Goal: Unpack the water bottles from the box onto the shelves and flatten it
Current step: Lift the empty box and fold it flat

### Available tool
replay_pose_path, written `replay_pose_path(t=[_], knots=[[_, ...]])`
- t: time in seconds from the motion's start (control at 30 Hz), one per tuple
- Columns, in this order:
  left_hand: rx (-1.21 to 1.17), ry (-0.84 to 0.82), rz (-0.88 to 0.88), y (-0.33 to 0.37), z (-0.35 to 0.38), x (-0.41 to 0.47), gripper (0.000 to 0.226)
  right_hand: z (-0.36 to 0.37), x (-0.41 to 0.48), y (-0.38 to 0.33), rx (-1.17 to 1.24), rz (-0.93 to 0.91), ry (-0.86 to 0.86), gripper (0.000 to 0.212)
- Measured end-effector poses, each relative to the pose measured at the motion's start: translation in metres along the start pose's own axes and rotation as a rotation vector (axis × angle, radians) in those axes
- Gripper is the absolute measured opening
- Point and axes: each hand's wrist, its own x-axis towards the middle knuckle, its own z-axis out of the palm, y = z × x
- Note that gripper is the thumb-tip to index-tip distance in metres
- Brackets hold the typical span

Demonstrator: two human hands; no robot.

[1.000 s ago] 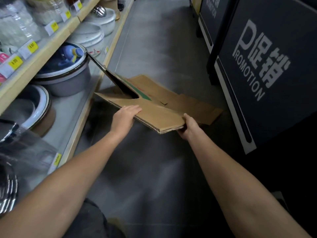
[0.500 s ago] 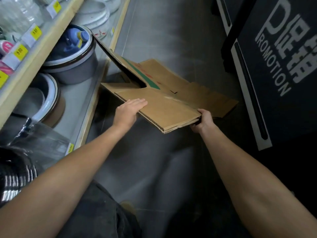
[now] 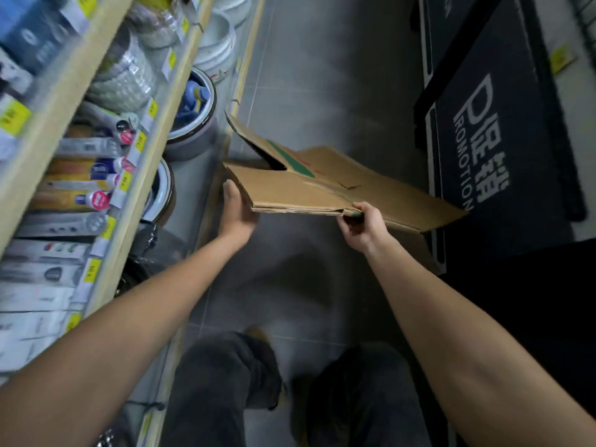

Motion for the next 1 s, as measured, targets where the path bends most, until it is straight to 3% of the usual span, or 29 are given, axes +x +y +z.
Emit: replay_pose_path(t=[0.03, 0.1, 0.17, 0.2, 0.27, 0.33, 0.47, 0.57, 0.67, 0.73, 0.87, 1.0], knots=[[-0.162, -0.053, -0.162, 0.008, -0.006, -0.012, 0.056, 0.006, -0.018, 0.000, -0.022, 0.002, 0.006, 0.009], [0.042, -0.197, -0.351, 0.030, -0.020, -0.036, 0.054, 0.013, -0.051, 0.001, -0.052, 0.013, 0.012, 0.010], [0.384, -0.357, -0.295, 0.054, -0.034, -0.070, 0.067, 0.020, -0.086, -0.001, -0.076, 0.019, 0.021, 0.010], [0.400, -0.447, -0.239, 0.068, -0.043, -0.091, 0.069, 0.023, -0.111, -0.001, -0.100, 0.032, 0.015, 0.011], [0.243, -0.549, -0.184, 0.093, -0.051, -0.122, 0.068, 0.030, -0.149, 0.003, -0.153, 0.052, -0.013, 0.014], [0.024, -0.579, -0.249, 0.120, -0.057, -0.150, 0.071, 0.035, -0.182, 0.008, -0.187, 0.066, -0.037, 0.018], [-0.600, -0.406, -0.486, 0.161, -0.055, -0.198, 0.064, 0.036, -0.237, 0.020, -0.207, 0.082, -0.019, 0.020], [-0.811, -0.258, -0.597, 0.168, -0.062, -0.226, 0.055, 0.032, -0.274, 0.032, -0.236, 0.093, 0.000, 0.020], [-1.005, -0.204, -0.677, 0.165, -0.074, -0.253, 0.026, 0.023, -0.309, 0.047, -0.286, 0.120, -0.002, 0.019], [-1.142, -0.165, -0.688, 0.161, -0.083, -0.272, 0.021, 0.012, -0.327, 0.061, -0.291, 0.121, -0.017, 0.015], [-1.162, -0.131, -0.658, 0.144, -0.101, -0.307, 0.013, -0.019, -0.362, 0.088, -0.297, 0.062, -0.064, 0.022], [-1.152, -0.115, -0.628, 0.102, -0.128, -0.352, 0.007, -0.060, -0.402, 0.126, -0.181, -0.044, 0.027, 0.028]])
